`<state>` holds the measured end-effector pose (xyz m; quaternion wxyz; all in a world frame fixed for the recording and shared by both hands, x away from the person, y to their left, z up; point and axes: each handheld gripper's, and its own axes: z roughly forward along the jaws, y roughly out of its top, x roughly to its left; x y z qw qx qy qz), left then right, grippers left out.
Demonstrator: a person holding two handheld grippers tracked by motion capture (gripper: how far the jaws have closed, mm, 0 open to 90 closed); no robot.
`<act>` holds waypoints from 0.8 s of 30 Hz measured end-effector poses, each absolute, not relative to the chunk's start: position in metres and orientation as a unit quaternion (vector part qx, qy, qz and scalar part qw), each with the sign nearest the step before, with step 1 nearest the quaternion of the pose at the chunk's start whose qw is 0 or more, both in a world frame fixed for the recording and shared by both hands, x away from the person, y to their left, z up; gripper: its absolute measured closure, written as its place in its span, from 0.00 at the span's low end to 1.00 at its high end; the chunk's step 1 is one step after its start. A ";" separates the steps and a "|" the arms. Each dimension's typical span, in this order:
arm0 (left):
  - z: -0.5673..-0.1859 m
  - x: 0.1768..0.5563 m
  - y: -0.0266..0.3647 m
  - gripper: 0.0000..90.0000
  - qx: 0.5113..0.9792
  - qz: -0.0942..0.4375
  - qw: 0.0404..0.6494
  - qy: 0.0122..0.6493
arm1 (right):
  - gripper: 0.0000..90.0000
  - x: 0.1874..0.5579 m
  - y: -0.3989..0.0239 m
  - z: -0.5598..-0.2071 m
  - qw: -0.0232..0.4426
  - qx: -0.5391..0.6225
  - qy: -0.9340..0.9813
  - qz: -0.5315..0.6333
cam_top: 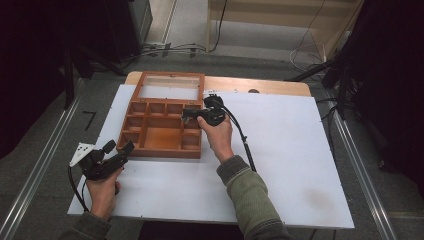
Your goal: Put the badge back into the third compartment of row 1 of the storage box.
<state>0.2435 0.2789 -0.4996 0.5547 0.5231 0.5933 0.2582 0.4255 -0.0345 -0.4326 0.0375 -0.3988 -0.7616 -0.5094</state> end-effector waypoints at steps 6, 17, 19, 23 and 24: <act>-0.500 0.243 0.279 0.23 0.524 0.258 0.555 0.592 | 0.96 0.432 -0.029 -0.433 0.036 -0.401 -0.759 -0.511; -0.500 0.244 0.279 0.23 0.523 0.256 0.556 0.593 | 0.96 0.447 -0.018 -0.437 0.035 -0.409 -0.754 -0.513; -0.500 0.244 0.280 0.23 0.523 0.256 0.556 0.593 | 0.96 0.449 -0.017 -0.438 0.035 -0.409 -0.753 -0.514; -0.500 0.243 0.279 0.23 0.523 0.255 0.557 0.593 | 0.96 0.453 -0.013 -0.439 0.035 -0.412 -0.752 -0.513; -0.500 0.243 0.279 0.23 0.523 0.255 0.557 0.593 | 0.96 0.453 -0.013 -0.439 0.035 -0.412 -0.752 -0.513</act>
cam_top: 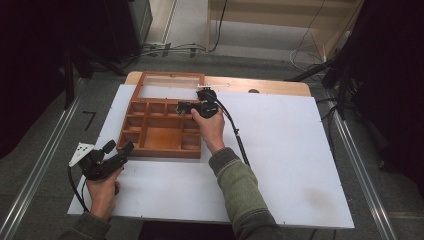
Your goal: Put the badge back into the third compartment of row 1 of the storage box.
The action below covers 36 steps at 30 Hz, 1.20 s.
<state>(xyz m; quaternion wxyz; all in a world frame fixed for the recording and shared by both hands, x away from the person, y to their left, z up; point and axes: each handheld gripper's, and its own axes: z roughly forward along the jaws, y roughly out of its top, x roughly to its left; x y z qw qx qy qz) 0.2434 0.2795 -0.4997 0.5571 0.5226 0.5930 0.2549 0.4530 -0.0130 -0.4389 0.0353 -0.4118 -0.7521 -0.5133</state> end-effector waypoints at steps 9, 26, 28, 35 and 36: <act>-0.500 0.243 0.280 0.23 0.523 0.254 0.557 0.593 | 0.96 0.461 -0.008 -0.440 0.035 -0.418 -0.748 -0.514; -0.500 0.244 0.279 0.23 0.525 0.253 0.559 0.590 | 0.86 0.476 0.011 -0.453 0.031 -0.432 -0.747 -0.504; -0.500 0.244 0.278 0.23 0.525 0.252 0.558 0.590 | 0.85 0.477 0.011 -0.453 0.030 -0.434 -0.745 -0.506; -0.500 0.244 0.278 0.23 0.526 0.252 0.558 0.590 | 0.76 0.477 0.007 -0.452 0.032 -0.433 -0.748 -0.502; -0.500 0.244 0.278 0.23 0.527 0.253 0.557 0.590 | 0.75 0.477 0.006 -0.451 0.034 -0.432 -0.749 -0.501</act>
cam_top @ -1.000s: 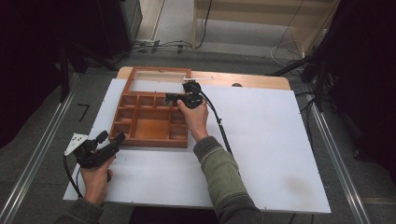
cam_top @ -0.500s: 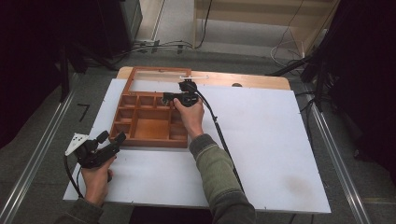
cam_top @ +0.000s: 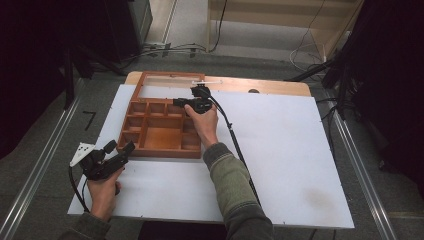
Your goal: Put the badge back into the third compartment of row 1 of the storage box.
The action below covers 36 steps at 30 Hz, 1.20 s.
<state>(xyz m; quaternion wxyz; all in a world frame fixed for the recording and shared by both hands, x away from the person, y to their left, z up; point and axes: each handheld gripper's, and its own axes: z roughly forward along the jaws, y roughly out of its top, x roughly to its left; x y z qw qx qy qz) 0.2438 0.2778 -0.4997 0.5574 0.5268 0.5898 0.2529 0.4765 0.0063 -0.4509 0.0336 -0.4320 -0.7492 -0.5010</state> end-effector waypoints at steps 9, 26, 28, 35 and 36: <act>-0.500 0.244 0.277 0.23 0.529 0.252 0.557 0.588 | 0.68 0.472 0.006 -0.447 0.042 -0.423 -0.756 -0.497; -0.500 0.244 0.276 0.23 0.535 0.254 0.554 0.585 | 0.37 0.455 -0.023 -0.446 0.067 -0.417 -0.758 -0.497; -0.500 0.244 0.275 0.23 0.535 0.255 0.554 0.585 | 0.36 0.453 -0.026 -0.446 0.068 -0.416 -0.758 -0.498; -0.500 0.244 0.275 0.23 0.536 0.254 0.553 0.585 | 0.34 0.447 -0.035 -0.444 0.074 -0.416 -0.754 -0.502; -0.500 0.244 0.275 0.23 0.536 0.254 0.553 0.585 | 0.34 0.446 -0.037 -0.444 0.073 -0.415 -0.755 -0.502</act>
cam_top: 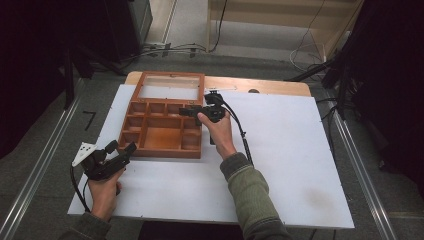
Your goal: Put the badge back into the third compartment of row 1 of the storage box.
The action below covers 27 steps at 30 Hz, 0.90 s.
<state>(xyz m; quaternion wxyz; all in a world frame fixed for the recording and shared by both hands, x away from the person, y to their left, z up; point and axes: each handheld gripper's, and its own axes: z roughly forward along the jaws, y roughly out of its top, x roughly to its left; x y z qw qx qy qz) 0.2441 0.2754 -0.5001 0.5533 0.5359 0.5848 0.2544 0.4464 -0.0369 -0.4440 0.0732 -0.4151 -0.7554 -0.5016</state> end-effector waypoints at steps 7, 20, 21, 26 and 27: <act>-0.500 0.244 0.274 0.23 0.536 0.254 0.553 0.585 | 0.32 0.441 -0.048 -0.443 0.075 -0.414 -0.754 -0.505; -0.500 0.244 0.274 0.23 0.538 0.256 0.551 0.585 | 0.31 0.429 -0.071 -0.439 0.072 -0.412 -0.753 -0.508; -0.500 0.244 0.274 0.23 0.538 0.256 0.551 0.585 | 0.31 0.428 -0.073 -0.439 0.072 -0.413 -0.752 -0.510; -0.500 0.244 0.274 0.23 0.539 0.256 0.551 0.584 | 0.30 0.422 -0.083 -0.439 0.073 -0.413 -0.750 -0.511; -0.500 0.244 0.274 0.23 0.539 0.256 0.551 0.584 | 0.30 0.420 -0.084 -0.439 0.073 -0.412 -0.751 -0.511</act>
